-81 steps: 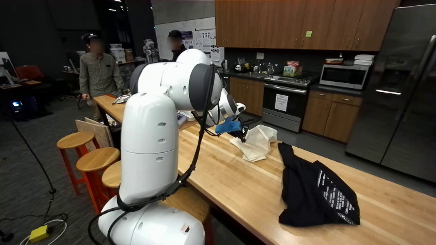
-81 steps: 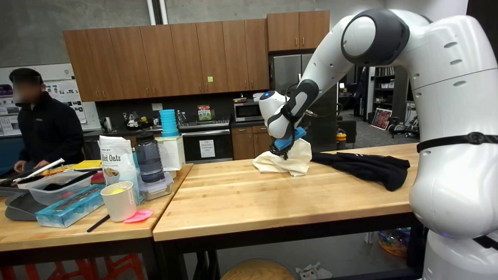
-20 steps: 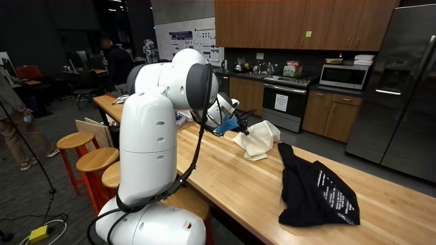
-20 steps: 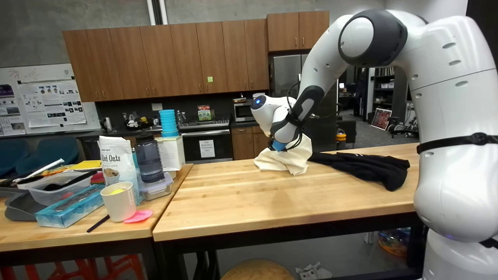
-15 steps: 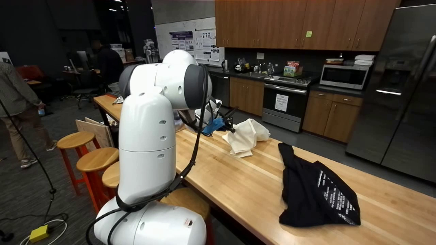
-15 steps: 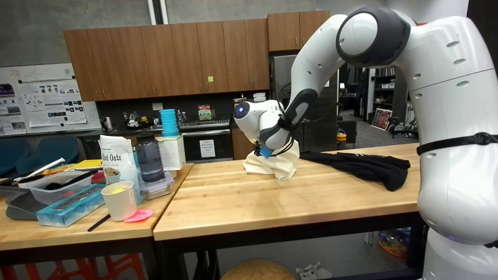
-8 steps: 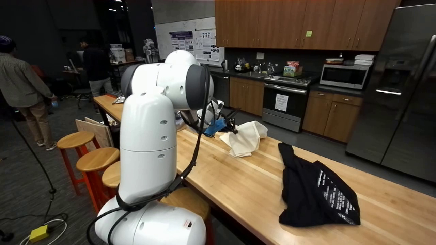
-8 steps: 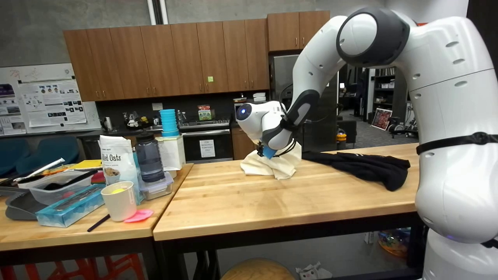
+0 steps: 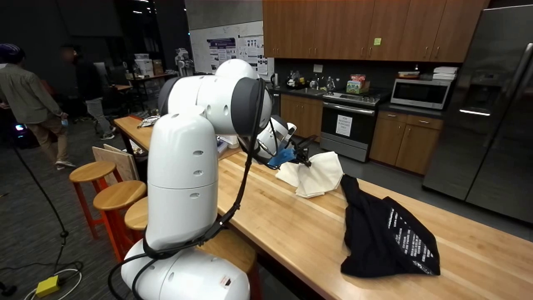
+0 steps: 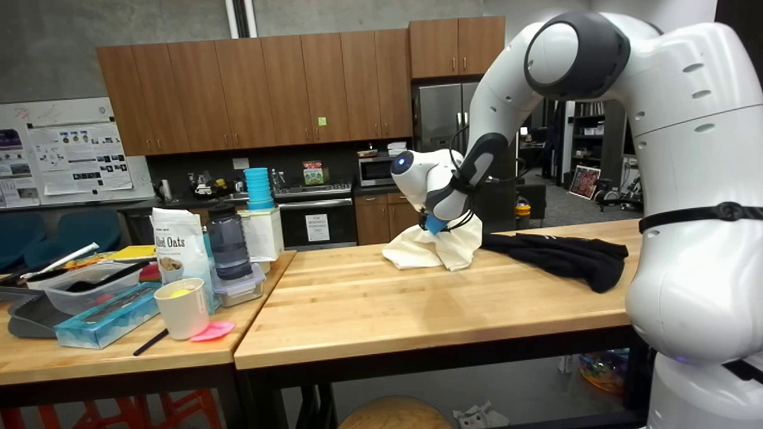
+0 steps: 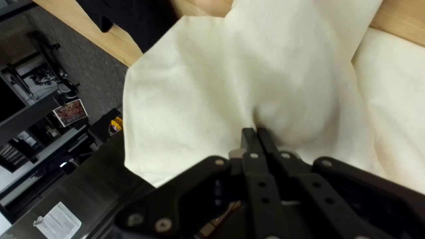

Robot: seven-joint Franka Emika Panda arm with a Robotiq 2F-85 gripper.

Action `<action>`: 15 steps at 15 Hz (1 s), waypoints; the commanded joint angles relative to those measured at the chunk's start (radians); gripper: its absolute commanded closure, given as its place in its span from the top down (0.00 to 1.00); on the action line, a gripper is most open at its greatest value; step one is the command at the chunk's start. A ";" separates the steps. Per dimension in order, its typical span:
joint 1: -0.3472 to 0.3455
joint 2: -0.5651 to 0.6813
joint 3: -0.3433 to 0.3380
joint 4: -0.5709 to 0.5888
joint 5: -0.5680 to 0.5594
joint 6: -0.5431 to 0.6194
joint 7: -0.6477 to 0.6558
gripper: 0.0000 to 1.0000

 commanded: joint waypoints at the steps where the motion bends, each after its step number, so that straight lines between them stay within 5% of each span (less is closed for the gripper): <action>1: -0.042 -0.062 -0.020 -0.058 0.033 0.052 0.013 0.00; 15: -0.065 -0.080 -0.052 -0.082 0.159 0.121 -0.010 0.00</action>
